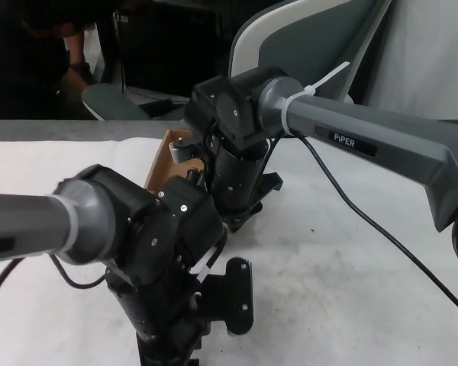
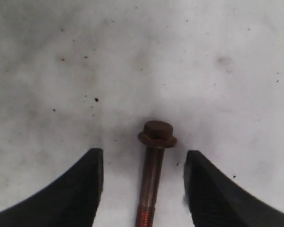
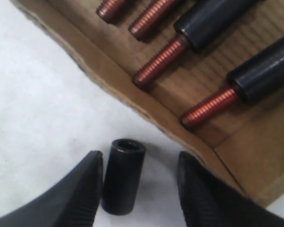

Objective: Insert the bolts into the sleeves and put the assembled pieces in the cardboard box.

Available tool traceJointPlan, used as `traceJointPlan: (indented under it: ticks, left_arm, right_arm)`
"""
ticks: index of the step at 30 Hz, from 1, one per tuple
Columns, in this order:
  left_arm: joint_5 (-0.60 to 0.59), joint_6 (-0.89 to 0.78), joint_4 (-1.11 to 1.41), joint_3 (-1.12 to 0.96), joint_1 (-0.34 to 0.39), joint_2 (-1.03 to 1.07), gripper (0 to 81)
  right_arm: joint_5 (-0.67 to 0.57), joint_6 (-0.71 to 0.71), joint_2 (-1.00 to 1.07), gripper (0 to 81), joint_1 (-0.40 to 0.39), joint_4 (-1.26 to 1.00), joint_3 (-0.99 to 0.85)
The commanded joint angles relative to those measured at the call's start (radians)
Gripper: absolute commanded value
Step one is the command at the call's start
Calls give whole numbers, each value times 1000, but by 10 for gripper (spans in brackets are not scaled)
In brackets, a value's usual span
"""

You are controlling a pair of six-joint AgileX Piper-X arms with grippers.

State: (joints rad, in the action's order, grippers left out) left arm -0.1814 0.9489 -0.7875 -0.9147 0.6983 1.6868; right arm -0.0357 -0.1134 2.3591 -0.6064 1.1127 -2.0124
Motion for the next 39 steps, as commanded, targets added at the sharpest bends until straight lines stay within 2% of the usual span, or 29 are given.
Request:
traceJointPlan:
  ticks: [1,11,15,17,23,24,30,34,36,38,39]
  left_arm:
    - [6,1,3,-9,3,0,501]
    - [1,-2,10,-9,3,31,501]
    - [0,-5,10,-9,3,33,468]
    - [0,-5,10,-9,3,33,386]
    - [0,-6,10,-9,3,33,13]
    - [0,-6,10,-9,3,33,6]
    - [0,-108,6,-9,3,33,4]
    - [0,-118,-6,-9,-1,33,4]
    - [0,-118,-14,-9,-1,33,4]
    - [0,-118,-22,-9,-1,33,4]
    - [0,-118,-24,-9,-1,33,4]
  right_arm:
    - [1,1,-4,468,10,-1,-13]
    - [1,-2,-4,463,17,-1,-13]
    - [1,-39,-4,398,17,-1,-13]
    - [1,-38,-4,335,17,-1,-13]
    - [-49,-38,-4,43,17,-1,-13]
    - [-62,-38,-4,4,17,-1,-13]
    - [-73,-38,-4,8,17,-1,-13]
    - [-113,-38,-4,20,17,-1,-13]
    - [-113,-38,-4,71,17,-1,-13]
    - [-113,-38,-4,171,17,-1,-13]
    - [-113,-38,-4,246,17,-1,-13]
